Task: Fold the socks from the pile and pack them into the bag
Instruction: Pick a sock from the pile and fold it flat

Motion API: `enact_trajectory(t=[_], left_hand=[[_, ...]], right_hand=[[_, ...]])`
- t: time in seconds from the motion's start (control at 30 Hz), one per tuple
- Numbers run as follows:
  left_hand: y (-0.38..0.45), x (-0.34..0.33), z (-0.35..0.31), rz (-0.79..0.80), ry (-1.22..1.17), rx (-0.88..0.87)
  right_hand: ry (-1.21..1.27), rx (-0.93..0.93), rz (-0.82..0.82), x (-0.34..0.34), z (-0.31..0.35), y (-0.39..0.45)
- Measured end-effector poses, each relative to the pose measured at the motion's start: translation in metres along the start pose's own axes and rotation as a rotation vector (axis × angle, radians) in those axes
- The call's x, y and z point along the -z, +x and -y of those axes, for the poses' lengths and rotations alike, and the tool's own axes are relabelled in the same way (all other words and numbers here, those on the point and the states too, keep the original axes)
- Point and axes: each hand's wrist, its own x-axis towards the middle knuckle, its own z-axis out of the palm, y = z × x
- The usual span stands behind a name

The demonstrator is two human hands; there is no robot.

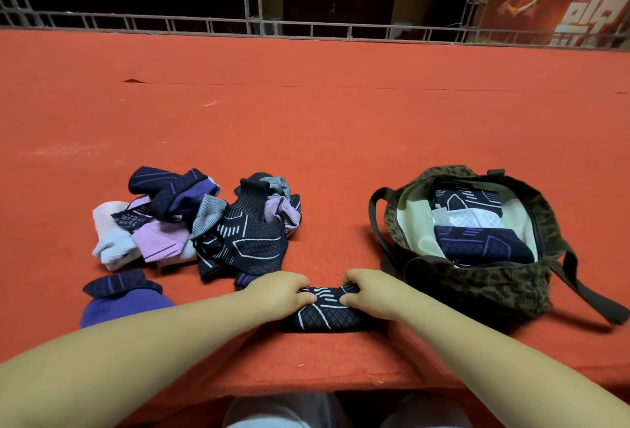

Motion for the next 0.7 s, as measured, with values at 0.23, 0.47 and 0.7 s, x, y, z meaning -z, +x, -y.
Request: enact_trajectory(t=[0.23, 0.47, 0.7], left_hand=[[-0.009, -0.009, 0.001, 0.128, 0.067, 0.106], [-0.006, 0.015, -0.009, 0.044, -0.729, 0.124], [0.038, 0.070, -0.078, -0.103, -0.963, -0.071]], right_hand=[[0.139, -0.052, 0.143, 0.007, -0.011, -0.015], [0.655, 0.057, -0.184, 0.010, -0.011, -0.047], [0.792, 0.069, -0.456, 0.090, -0.045, -0.072]])
